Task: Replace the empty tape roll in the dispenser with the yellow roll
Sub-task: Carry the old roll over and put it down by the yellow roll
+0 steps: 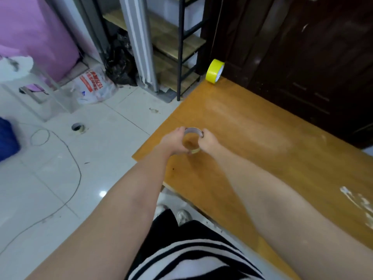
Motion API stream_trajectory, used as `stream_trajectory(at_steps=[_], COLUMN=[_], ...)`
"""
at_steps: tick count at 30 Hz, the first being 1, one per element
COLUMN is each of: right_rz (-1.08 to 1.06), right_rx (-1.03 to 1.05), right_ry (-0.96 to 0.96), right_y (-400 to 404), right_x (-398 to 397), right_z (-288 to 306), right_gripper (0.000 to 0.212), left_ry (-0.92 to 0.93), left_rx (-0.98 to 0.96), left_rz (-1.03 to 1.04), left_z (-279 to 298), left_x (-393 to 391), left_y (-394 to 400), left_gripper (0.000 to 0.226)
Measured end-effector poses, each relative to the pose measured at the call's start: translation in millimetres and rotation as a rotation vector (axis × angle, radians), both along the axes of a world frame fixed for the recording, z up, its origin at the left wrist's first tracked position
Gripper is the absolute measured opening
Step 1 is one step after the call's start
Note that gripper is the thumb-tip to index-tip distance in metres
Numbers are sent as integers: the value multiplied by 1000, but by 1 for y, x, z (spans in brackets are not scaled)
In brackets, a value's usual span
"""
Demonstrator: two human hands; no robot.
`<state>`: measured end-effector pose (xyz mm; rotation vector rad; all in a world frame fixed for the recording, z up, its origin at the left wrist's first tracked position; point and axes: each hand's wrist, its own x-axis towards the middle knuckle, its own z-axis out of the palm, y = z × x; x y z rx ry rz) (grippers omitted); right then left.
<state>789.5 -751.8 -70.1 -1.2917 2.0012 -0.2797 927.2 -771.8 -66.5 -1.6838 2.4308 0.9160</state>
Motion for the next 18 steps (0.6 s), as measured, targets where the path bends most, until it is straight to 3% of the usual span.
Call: stream_trajectory(at_steps=[11,18], right_rz=[-256,-433], right_rx=[39,11], right_ry=[-22,-160], right_y=[-25,-41], right_x=[-27,-30], right_z=[4,8], right_gripper=[63,70], left_ry=[22,97], left_rx=[7,70], left_rz=[-239,-403], left_z=[0,0], left_x=[-45,-64], left_y=[-81,-119], left_gripper=[90,91])
